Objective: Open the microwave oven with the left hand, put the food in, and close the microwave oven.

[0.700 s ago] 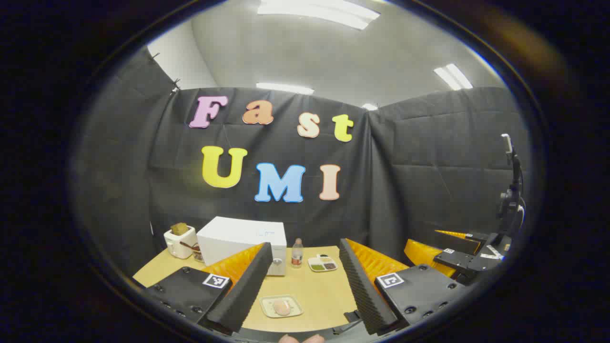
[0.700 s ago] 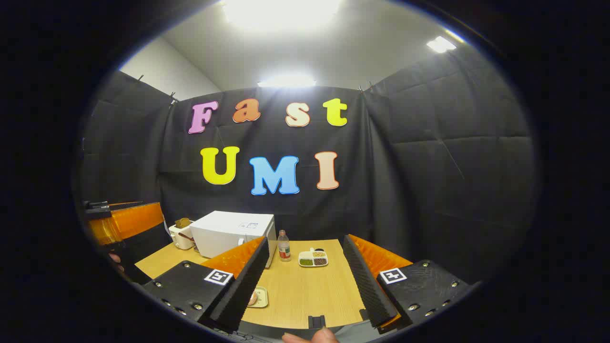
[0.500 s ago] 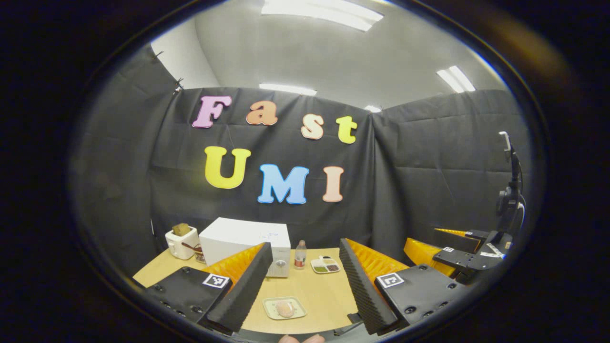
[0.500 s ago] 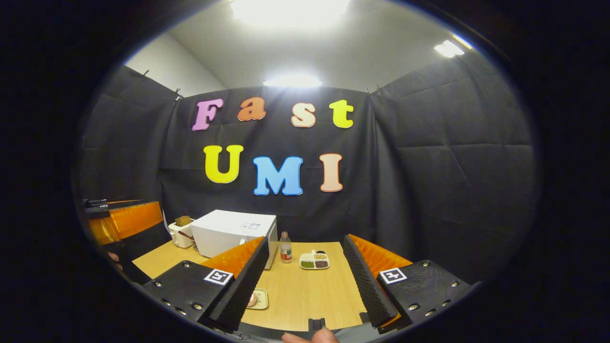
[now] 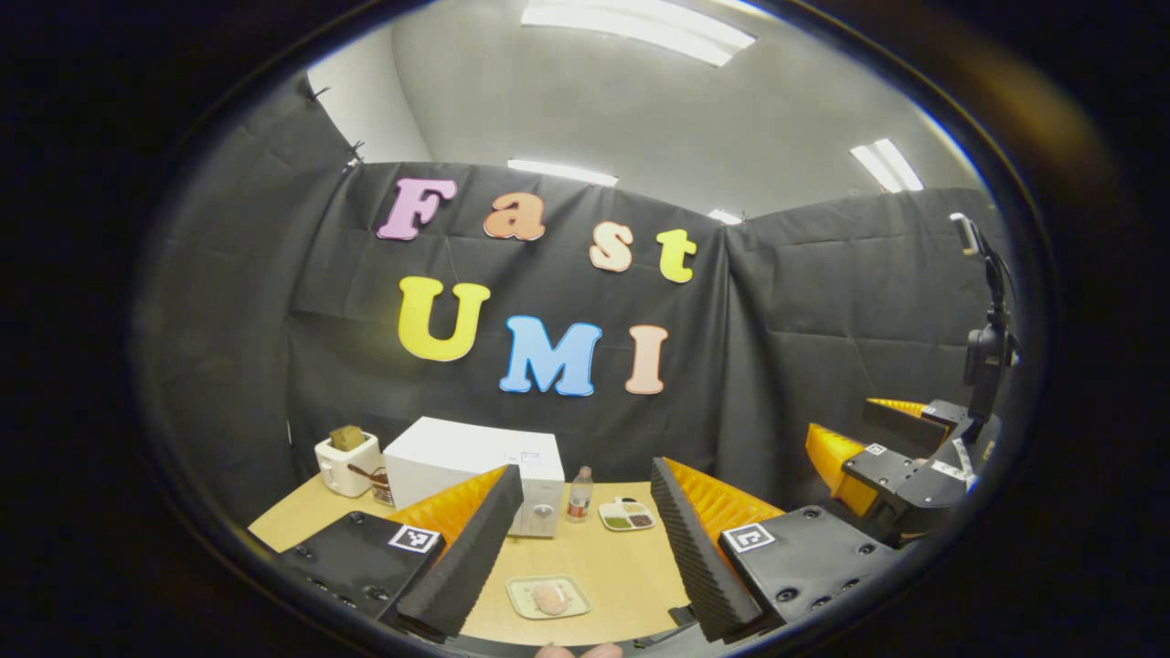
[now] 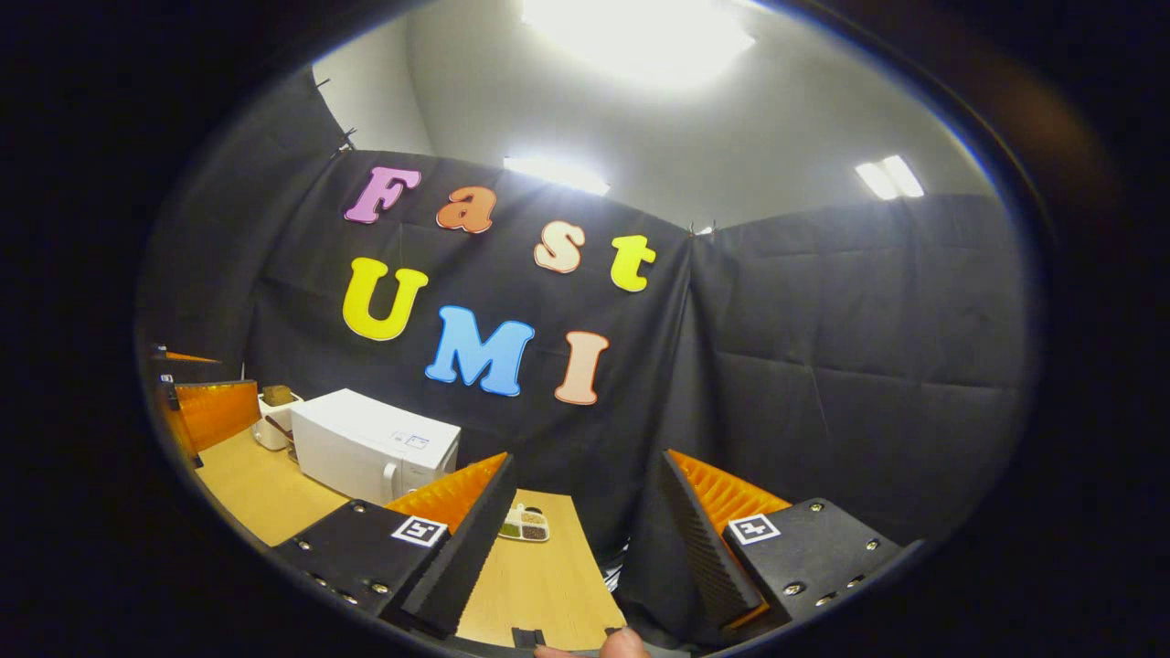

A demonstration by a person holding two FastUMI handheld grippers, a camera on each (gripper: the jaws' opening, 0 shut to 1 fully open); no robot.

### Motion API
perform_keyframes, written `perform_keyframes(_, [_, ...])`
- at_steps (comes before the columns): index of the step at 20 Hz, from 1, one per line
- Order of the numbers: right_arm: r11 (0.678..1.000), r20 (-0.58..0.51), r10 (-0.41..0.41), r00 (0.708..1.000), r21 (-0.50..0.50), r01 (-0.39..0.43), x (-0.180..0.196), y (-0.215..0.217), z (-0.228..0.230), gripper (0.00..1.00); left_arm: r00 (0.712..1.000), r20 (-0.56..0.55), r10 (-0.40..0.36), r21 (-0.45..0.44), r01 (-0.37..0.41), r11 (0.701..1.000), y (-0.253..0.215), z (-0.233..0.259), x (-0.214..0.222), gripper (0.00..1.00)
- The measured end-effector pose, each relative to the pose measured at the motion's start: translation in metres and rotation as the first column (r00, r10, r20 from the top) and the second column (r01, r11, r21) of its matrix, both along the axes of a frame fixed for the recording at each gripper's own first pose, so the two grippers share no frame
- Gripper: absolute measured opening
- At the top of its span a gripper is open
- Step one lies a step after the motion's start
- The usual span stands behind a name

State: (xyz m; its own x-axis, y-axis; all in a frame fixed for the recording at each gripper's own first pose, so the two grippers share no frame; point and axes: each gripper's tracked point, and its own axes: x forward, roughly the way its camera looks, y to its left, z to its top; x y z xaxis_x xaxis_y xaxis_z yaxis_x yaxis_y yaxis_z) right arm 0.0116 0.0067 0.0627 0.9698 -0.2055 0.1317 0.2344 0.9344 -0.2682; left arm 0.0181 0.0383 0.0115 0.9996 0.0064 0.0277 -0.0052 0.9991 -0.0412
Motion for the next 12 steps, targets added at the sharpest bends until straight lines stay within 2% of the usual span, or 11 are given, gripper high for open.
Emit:
perform_keyframes(3, [1.0, -0.004, -0.021, 1.0, -0.007, 0.021, -0.003, 0.0, -0.003, 0.96, 1.0, -0.004, -0.01, 0.009, 0.01, 1.0, -0.006, -0.004, -0.001, 0.96])
perform_keyframes(4, [1.0, -0.009, -0.014, 1.0, 0.007, 0.014, -0.004, 0.002, -0.006, 0.96, 1.0, -0.007, -0.012, 0.013, 0.012, 1.0, -0.009, -0.005, -0.002, 0.94])
perform_keyframes(9, [0.995, -0.049, 0.012, 0.999, 0.102, -0.007, -0.001, -0.007, -0.026, 0.96, 1.0, 0.003, -0.007, 0.041, 0.007, 0.999, -0.015, -0.005, -0.006, 0.94])
perform_keyframes(10, [0.992, -0.061, 0.022, 0.998, 0.122, -0.014, -0.002, -0.008, -0.031, 0.96, 1.0, -0.003, -0.007, 0.052, 0.007, 0.999, -0.017, -0.01, -0.005, 0.99])
perform_keyframes(11, [0.99, -0.07, 0.031, 0.997, 0.14, -0.021, -0.003, -0.012, -0.038, 0.96, 1.0, -0.016, -0.003, 0.067, 0.004, 0.998, -0.018, -0.017, -0.002, 0.93])
perform_keyframes(12, [0.987, -0.079, 0.04, 0.996, 0.157, -0.027, -0.005, -0.016, -0.043, 0.96, 0.999, -0.036, 0.001, 0.083, 0.002, 0.997, -0.018, -0.025, 0.003, 0.93])
